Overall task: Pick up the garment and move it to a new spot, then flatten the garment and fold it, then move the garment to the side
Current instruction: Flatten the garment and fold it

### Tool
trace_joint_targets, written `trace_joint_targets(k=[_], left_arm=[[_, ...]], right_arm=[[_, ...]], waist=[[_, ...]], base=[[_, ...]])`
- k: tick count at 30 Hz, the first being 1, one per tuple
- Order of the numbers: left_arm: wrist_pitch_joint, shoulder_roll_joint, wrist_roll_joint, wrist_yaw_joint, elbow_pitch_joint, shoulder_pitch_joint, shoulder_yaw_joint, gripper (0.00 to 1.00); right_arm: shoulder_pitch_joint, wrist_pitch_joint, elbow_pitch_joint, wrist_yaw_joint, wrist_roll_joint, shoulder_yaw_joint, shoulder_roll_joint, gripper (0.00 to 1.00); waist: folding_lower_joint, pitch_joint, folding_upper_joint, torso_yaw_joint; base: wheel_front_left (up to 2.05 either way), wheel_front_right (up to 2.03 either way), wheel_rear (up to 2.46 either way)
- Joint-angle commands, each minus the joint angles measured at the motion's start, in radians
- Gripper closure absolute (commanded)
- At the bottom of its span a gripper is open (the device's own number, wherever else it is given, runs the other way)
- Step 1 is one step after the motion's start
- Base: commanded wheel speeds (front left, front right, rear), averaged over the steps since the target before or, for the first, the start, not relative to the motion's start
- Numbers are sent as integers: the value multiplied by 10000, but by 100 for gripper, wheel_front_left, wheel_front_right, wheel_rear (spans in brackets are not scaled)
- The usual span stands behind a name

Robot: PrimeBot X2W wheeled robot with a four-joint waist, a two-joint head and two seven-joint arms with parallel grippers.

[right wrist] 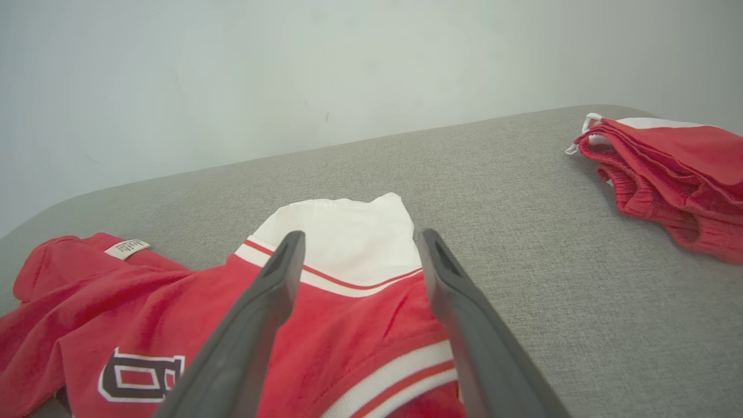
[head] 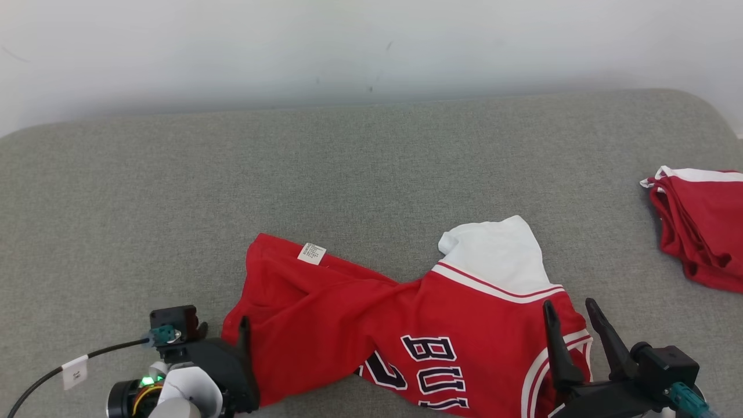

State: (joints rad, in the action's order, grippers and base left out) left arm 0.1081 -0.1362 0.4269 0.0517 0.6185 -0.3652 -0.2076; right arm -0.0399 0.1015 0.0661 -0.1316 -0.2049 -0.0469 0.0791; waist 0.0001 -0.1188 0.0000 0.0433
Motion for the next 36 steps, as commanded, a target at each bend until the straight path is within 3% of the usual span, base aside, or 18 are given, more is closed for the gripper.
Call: trace_joint_targets(k=[1, 6, 7, 8, 9, 10, 20, 24, 29, 36], left_arm=[[256, 27, 91, -3, -330, 222, -30, 0], [839, -177, 64, 74, -1208, 637, -194, 0], [866, -194, 49, 60, -1296, 647, -224, 27], [948, -243, -8, 9, -1337, 663, -305, 69], [948, -243, -8, 9, -1337, 663, -305, 69], [945, -252, -11, 10, -1402, 658, -334, 100], [386, -306, 93, -25, -1819, 320, -233, 100], [-845, 186, 1046, -181, -3401, 374, 532, 100], [-1304, 444, 1646, -326, -4988, 632, 753, 100], [-1867, 648, 2330, -514, -5954, 955, 927, 100]], right_arm=[[-27, -7, -27, 15, -19, -2, -29, 0], [3, -17, -45, 15, -1, -2, -38, 0], [28, -13, -45, 15, -2, 13, -42, 0], [54, -12, -40, 15, -5, 34, -44, 0], [54, -12, -40, 15, -5, 34, -44, 0], [78, -2, -35, 15, -10, 53, -46, 0], [118, 45, 13, 15, 19, 15, -69, 0], [10, 44, -9, 15, 27, -53, -75, 0], [-88, -11, -29, 15, 48, -111, -84, 0], [-8, -17, -48, 15, 67, -21, -91, 0]], waist=[[-1, -9, 0, 9], [-1, -70, 0, 50], [-1, -81, 0, 66], [-1, -91, 0, 85], [-1, -91, 0, 85], [-1, -97, 0, 106], [-1, -97, 0, 272], [-1, -36, 0, 258], [-1, 29, 0, 166], [-1, 65, 0, 182]], base=[[0, 0, 0], [0, 0, 0], [0, 0, 0], [0, 0, 0], [0, 0, 0], [0, 0, 0], [0, 0, 0], [0, 0, 0], [0, 0, 0], [0, 0, 0]])
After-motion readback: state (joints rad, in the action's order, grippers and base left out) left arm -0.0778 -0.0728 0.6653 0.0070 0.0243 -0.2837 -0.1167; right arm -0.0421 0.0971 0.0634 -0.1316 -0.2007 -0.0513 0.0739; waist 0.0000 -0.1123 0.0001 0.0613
